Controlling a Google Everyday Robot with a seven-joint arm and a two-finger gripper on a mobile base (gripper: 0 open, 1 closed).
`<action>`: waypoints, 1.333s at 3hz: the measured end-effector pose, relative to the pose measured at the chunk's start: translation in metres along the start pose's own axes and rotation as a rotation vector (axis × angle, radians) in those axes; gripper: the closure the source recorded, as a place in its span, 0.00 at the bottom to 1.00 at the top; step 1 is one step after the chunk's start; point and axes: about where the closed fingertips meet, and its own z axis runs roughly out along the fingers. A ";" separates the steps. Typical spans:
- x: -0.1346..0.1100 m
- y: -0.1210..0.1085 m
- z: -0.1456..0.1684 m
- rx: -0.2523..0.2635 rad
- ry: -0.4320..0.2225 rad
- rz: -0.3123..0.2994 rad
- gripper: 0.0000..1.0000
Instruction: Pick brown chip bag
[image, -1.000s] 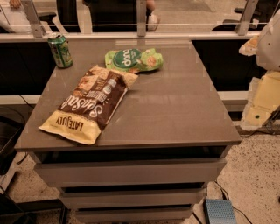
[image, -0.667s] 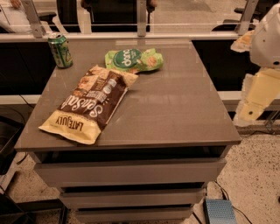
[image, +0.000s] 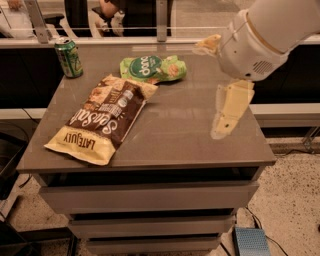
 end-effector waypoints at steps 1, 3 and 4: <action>-0.051 -0.010 0.034 -0.005 -0.119 -0.181 0.00; -0.062 -0.012 0.039 -0.010 -0.171 -0.249 0.00; -0.093 -0.017 0.070 -0.036 -0.289 -0.403 0.00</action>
Offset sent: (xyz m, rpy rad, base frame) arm 0.0077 0.0513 -0.0074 0.0554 -0.0431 0.1574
